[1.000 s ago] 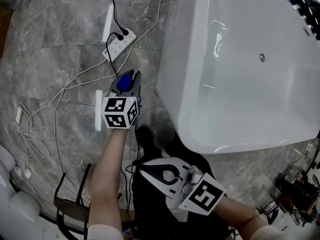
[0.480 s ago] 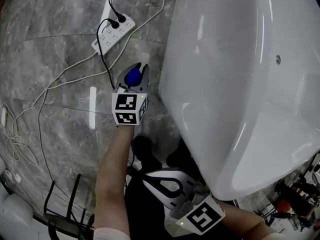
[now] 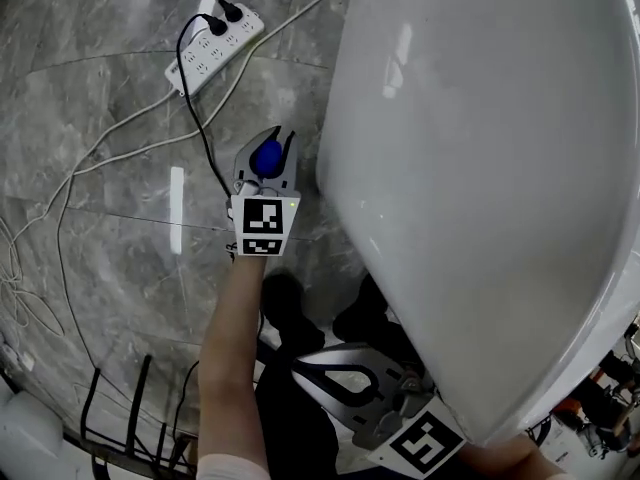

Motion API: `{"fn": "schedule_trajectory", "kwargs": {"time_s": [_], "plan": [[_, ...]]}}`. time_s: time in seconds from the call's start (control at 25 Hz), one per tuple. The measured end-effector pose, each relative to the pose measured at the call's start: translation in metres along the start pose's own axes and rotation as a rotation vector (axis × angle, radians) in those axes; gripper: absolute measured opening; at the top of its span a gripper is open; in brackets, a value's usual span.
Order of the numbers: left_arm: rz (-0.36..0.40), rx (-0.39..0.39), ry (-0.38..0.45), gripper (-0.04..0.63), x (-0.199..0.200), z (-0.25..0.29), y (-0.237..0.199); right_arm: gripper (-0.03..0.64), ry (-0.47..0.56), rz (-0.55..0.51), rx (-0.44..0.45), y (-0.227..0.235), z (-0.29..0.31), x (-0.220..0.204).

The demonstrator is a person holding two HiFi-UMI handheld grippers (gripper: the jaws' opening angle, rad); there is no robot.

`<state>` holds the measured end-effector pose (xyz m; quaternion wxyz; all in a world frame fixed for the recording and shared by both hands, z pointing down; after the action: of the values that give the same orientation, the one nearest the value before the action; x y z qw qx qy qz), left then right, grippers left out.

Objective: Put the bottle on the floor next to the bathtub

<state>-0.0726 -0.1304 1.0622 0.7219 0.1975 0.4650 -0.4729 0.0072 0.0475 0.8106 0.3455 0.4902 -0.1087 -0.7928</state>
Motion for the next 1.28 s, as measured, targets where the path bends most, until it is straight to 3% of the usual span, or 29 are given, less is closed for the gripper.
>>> {"fn": "schedule_trajectory", "kwargs": {"time_s": [0.16,0.32,0.56,0.64,0.96,1.12,1.28], "plan": [[0.053,0.003,-0.012,0.121,-0.018,0.001,0.004,0.028,0.041,0.058,0.011,-0.002,0.002,-0.005],[0.037,0.018,0.061,0.121,-0.002,0.009,-0.007,0.028,0.012,0.035,0.033,-0.006,0.009,-0.011],[0.081,0.065,0.042,0.131,-0.026,-0.005,-0.012,0.028,-0.034,0.055,0.045,-0.003,0.009,-0.02],[0.095,0.06,0.009,0.204,-0.037,-0.012,-0.009,0.028,-0.041,0.066,0.041,0.0,0.009,-0.022],[0.087,0.031,-0.099,0.214,-0.065,-0.029,-0.003,0.028,-0.041,0.1,0.03,-0.005,0.015,-0.033],[0.069,0.015,-0.123,0.315,-0.061,-0.03,-0.005,0.028,-0.064,0.096,0.025,-0.01,0.018,-0.036],[0.088,0.027,-0.166,0.341,-0.06,-0.046,-0.01,0.028,-0.067,0.102,0.003,-0.014,0.016,-0.036]]}}
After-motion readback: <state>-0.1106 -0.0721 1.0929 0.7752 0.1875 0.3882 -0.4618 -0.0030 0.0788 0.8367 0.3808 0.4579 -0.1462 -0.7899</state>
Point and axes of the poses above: the fingertips, and each gripper's own axes: z forward along the fingers, y to its right, x out of its top, the point moved 8 cm from there along -z, backward along the fingers, and after that the axes turned 1 degree about -x, right-handed, at the moved point
